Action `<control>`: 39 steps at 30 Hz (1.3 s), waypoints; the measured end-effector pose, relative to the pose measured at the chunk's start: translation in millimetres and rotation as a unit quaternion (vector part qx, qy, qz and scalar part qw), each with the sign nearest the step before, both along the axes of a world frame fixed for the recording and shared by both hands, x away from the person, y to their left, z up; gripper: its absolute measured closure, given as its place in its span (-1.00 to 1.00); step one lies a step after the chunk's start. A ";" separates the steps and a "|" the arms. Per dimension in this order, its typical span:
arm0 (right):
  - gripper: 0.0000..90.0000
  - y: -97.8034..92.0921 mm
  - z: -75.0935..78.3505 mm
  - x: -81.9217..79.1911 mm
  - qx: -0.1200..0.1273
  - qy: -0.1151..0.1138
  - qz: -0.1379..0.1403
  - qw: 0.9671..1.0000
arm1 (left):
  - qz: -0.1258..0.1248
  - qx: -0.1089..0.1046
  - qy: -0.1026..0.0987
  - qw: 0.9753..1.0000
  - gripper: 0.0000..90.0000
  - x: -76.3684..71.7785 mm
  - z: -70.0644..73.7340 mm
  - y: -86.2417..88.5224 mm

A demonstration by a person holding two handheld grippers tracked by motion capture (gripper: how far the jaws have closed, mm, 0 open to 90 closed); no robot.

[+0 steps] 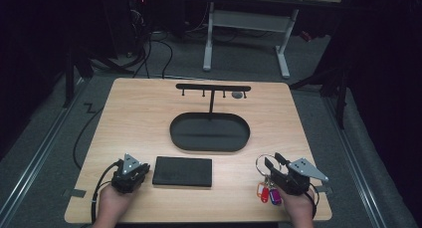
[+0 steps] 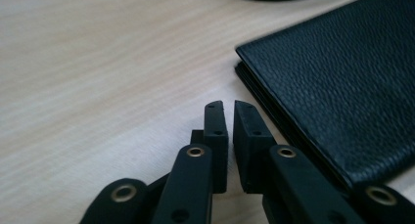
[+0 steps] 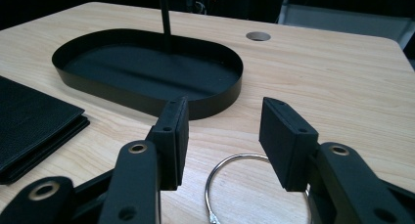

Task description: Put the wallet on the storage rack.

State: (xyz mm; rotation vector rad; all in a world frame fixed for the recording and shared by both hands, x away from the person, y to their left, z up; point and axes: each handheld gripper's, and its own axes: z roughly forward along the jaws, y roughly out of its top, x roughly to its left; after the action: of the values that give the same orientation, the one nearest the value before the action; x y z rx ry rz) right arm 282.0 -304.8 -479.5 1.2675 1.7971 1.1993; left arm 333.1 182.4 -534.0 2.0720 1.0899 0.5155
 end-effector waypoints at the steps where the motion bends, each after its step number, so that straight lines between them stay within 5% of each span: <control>1: 0.21 -0.5 0.1 0.0 0.002 0.000 0.000 1.000 | -0.003 0.002 -0.002 1.000 0.91 -1.5 0.0 -1.0; 11: 0.20 10.5 0.3 18.9 0.003 -0.008 0.024 1.000 | -0.022 0.017 -0.029 0.999 1.00 -25.2 -0.7 -13.1; 17: 0.19 20.0 -1.5 28.7 -0.001 0.008 0.036 0.999 | -0.045 0.020 -0.022 0.999 1.00 -40.8 1.3 -18.6; 20: 0.18 18.2 -2.6 28.4 -0.004 0.018 0.031 0.999 | -0.084 0.019 -0.023 0.996 0.99 -49.0 2.2 -32.0; 23: 0.18 13.5 -2.4 25.4 0.000 0.017 0.023 1.000 | -0.137 0.012 -0.016 0.990 0.92 -59.0 2.8 -48.7; 25: 0.18 9.9 -4.0 21.8 0.000 0.020 0.017 1.000 | -0.146 0.015 -0.022 0.989 0.81 -62.6 4.6 -56.9; 31: 0.18 -6.3 -6.0 -1.3 -0.004 0.020 -0.008 1.000 | -0.108 -0.020 -0.046 0.993 0.48 -44.3 16.3 -49.1; 35: 0.18 -19.5 -8.1 -16.0 0.005 0.022 -0.035 0.999 | -0.104 -0.039 -0.068 0.992 0.17 -32.3 20.3 -56.2; 39: 0.17 -26.9 -10.3 -23.1 0.010 0.026 -0.047 0.998 | -0.133 -0.029 -0.082 0.987 0.00 -21.8 24.6 -73.8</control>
State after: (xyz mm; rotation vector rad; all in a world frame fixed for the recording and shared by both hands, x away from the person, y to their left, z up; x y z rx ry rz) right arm 258.9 -331.7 -489.8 1.3907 1.7453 1.1432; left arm 311.3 108.6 -509.4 2.0433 0.7117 0.5034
